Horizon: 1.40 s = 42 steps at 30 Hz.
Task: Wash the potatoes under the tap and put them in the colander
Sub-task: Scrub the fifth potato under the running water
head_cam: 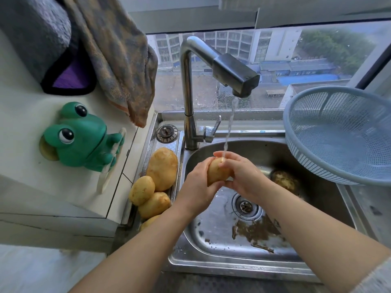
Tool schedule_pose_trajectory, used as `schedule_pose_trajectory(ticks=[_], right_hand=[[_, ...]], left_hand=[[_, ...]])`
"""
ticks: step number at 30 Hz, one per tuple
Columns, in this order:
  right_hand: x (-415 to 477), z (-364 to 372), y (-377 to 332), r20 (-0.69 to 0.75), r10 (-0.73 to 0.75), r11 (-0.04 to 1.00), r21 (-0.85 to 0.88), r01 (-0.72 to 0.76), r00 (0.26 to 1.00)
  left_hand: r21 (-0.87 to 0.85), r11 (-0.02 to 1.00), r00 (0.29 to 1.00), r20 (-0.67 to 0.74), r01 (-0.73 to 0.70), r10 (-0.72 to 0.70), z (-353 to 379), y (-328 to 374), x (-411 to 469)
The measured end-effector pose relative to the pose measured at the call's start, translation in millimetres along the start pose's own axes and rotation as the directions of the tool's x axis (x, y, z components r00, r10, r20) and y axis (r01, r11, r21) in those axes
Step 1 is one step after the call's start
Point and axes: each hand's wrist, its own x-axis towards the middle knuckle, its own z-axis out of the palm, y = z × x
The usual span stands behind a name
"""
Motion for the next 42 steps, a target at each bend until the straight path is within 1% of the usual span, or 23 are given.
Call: schedule_pose_trajectory(ticks=[2,6,10,14,18,19,21,23,25,26,28,29,31,32,33,36,37,38,40,41,42], right_hand=[[1,2,0,-0.022,0.002,1.0,0.012,-0.002,1.0],[-1,1,0,0.005,-0.006,1.0,0.024,0.006,1.0],[-3,2,-3,-0.015,-0.008,0.998,0.063,0.009,1.0],[-4,3,-1,-0.014,-0.032,0.999,0.039,0.032,0.999],[-2,6,0,-0.101,-0.05,0.997,0.05,0.055,0.994],[-2,6,0,-0.104,-0.054,0.997,0.054,0.06,0.993],[-3,6,1,-0.054,-0.064,0.996,0.054,0.067,0.996],[-3,2,5,-0.004,-0.094,0.996,-0.003,0.094,0.996],[-1,0,9,-0.014,-0.153,0.979,-0.135,0.15,0.988],[0,0,10,-0.031,-0.206,0.953,-0.233,0.193,0.978],[3,3,12,-0.056,-0.334,0.866,-0.413,0.283,0.941],[6,6,12,-0.086,-0.382,0.84,-0.449,0.306,0.92],[9,8,10,-0.174,-0.415,0.853,-0.417,0.315,0.893],[11,8,9,-0.185,-0.397,0.872,-0.382,0.307,0.899],[12,8,9,-0.157,-0.37,0.884,-0.363,0.295,0.916],[11,2,11,-0.025,-0.309,0.87,-0.411,0.272,0.951],[9,-2,10,0.003,-0.282,0.88,-0.397,0.26,0.959],[8,-5,9,0.032,-0.245,0.909,-0.339,0.242,0.969],[6,-15,6,0.118,-0.13,0.979,-0.143,0.146,0.985],[6,-19,4,0.154,-0.078,0.994,-0.069,0.09,0.985],[6,-21,1,0.169,-0.049,0.997,-0.042,0.057,0.984]], left_hand=[[0.011,1.0,1.0,-0.009,-0.008,0.008,0,0,-1],[-0.001,1.0,1.0,-0.001,-0.006,0.006,-2,-1,0],[0.022,1.0,1.0,-0.002,-0.015,0.015,-1,1,-1],[0.006,1.0,1.0,-0.002,-0.018,0.018,-3,1,1],[0.023,0.999,0.999,-0.003,-0.039,0.039,-3,3,0],[0.025,0.999,0.999,-0.007,-0.047,0.047,-3,3,0],[0.015,0.999,0.999,-0.008,-0.045,0.045,-5,2,0],[-0.008,1.0,1.0,0.003,-0.029,0.029,-6,1,1],[-0.033,0.999,1.0,0.017,-0.018,0.019,-7,2,1],[-0.048,0.999,1.0,0.015,-0.02,0.02,-7,3,1],[-0.07,0.997,1.0,0.004,-0.029,0.029,-6,5,2],[-0.074,0.997,0.999,0.0,-0.036,0.036,-5,7,2],[-0.091,0.995,0.999,-0.003,-0.046,0.046,-4,10,1],[-0.112,0.993,0.999,-0.002,-0.039,0.039,-4,10,2],[-0.132,0.991,1.0,0.006,-0.021,0.022,-5,10,2],[-0.188,0.98,0.997,0.053,0.061,-0.052,-12,5,4],[-0.218,0.971,0.994,0.072,0.096,-0.082,-14,3,4],[-0.255,0.958,0.989,0.097,0.132,-0.111,-16,1,4],[-0.341,0.917,0.973,0.167,0.207,-0.157,-19,2,3],[-0.369,0.9,0.965,0.196,0.234,-0.171,-19,2,3],[-0.372,0.896,0.962,0.207,0.244,-0.177,-19,3,3]])
